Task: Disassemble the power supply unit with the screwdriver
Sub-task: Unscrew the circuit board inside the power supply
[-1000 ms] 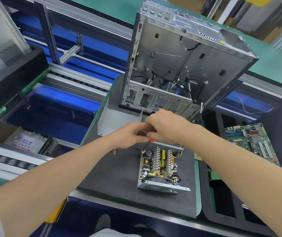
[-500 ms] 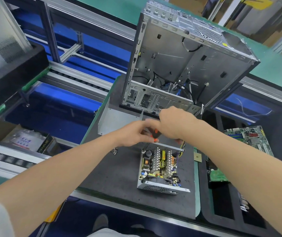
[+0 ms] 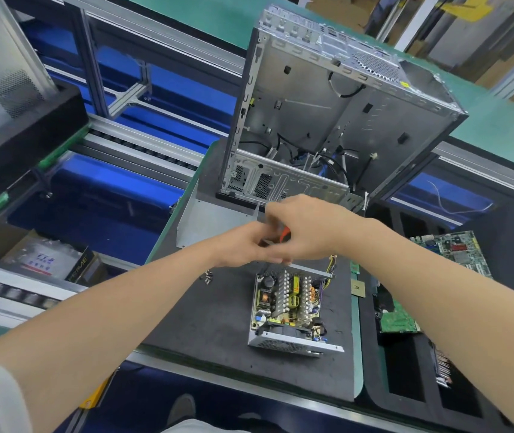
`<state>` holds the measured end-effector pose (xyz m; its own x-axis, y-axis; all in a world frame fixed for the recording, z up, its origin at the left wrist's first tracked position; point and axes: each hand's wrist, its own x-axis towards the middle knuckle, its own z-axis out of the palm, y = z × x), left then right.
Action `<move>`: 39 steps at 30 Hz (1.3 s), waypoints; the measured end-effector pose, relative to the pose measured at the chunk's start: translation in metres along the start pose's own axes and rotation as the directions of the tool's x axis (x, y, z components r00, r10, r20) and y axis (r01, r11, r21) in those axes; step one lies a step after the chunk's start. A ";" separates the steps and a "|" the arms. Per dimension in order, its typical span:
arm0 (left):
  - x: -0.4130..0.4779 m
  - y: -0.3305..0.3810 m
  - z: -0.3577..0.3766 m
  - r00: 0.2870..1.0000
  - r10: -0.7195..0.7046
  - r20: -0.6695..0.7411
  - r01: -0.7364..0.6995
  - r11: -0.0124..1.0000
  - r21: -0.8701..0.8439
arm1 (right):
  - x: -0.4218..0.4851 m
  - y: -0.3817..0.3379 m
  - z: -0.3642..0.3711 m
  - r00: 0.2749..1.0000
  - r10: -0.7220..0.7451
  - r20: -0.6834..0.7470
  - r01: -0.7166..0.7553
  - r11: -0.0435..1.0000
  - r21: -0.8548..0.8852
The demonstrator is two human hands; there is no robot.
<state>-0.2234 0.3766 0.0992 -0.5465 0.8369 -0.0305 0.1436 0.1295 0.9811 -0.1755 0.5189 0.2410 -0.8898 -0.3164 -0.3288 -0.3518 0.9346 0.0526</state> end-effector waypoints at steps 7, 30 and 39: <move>-0.002 -0.001 0.000 1.000 0.014 0.023 -0.011 0.992 -0.125 | 0.009 -0.012 0.004 0.946 0.293 0.136 -0.305 0.949 0.077; -0.006 -0.004 -0.002 1.000 -0.008 0.024 0.010 0.993 -0.115 | 0.005 0.002 -0.001 0.954 -0.226 0.195 0.255 0.957 -0.138; -0.004 -0.003 -0.001 0.999 0.011 0.033 -0.008 0.997 -0.071 | 0.009 -0.002 0.003 0.961 0.272 0.045 -0.271 0.962 -0.021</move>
<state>-0.2219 0.3723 0.0969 -0.5174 0.8554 -0.0262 0.0895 0.0845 0.9924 -0.1817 0.5143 0.2356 -0.9378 -0.0427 -0.3444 -0.1033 0.9817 0.1597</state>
